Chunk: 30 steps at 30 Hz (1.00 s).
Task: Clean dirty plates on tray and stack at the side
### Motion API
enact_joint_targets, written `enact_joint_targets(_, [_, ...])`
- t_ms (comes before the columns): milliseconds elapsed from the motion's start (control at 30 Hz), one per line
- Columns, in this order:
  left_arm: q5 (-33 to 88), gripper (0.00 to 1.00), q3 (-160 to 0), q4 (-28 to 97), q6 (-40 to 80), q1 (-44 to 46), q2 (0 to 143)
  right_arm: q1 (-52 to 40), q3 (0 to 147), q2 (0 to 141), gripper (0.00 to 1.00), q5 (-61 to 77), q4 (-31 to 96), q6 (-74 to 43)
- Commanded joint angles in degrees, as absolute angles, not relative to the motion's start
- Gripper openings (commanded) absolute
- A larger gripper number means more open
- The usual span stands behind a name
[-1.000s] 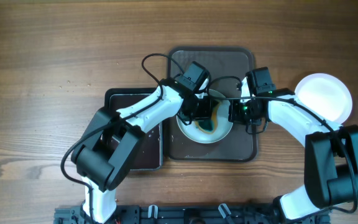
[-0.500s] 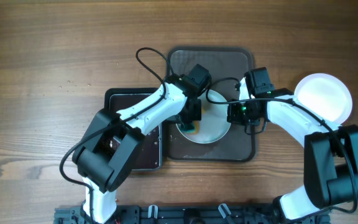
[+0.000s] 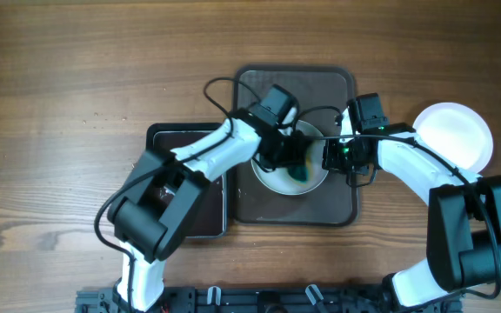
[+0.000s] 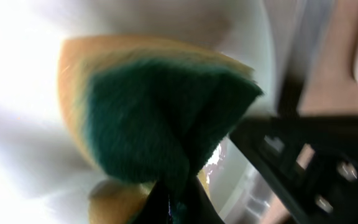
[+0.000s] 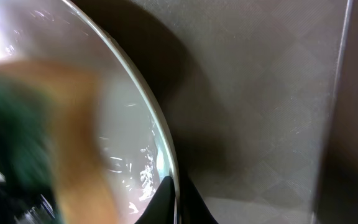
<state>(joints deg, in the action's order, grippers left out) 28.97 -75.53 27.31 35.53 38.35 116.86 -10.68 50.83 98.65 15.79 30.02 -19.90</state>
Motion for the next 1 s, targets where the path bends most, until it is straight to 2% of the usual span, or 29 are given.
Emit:
enact_joint_targets(0, [36.8,0.04,-75.0,26.9,36.8,41.5,117.9,-11.4,50.1,100.1,0.04,13.3,30.5,-20.1])
enact_joint_targets(100, [33.0,0.04,-75.0,28.2,36.7,41.1,117.9,-11.4,50.1,100.1,0.04,13.3,30.5,-20.1])
enact_joint_targets(400, [6.3,0.04,-75.4,41.6,36.2,32.6,117.9,-11.4,50.1,100.1,0.04,13.5,30.8,-19.7])
enact_joint_targets(600, [-2.0,0.04,-78.1,47.6,36.2,29.7,117.3,-11.4,50.1,100.1,0.04,13.5,30.7,-19.7])
enact_joint_targets(867, [-3.7,0.04,-78.9,46.4,36.5,30.4,116.7,-11.4,50.1,100.1,0.04,13.5,30.7,-19.6])
enact_joint_targets(967, [-10.0,0.04,-79.3,46.2,38.1,30.3,116.6,-11.4,50.1,100.1,0.04,13.5,30.8,-19.6])
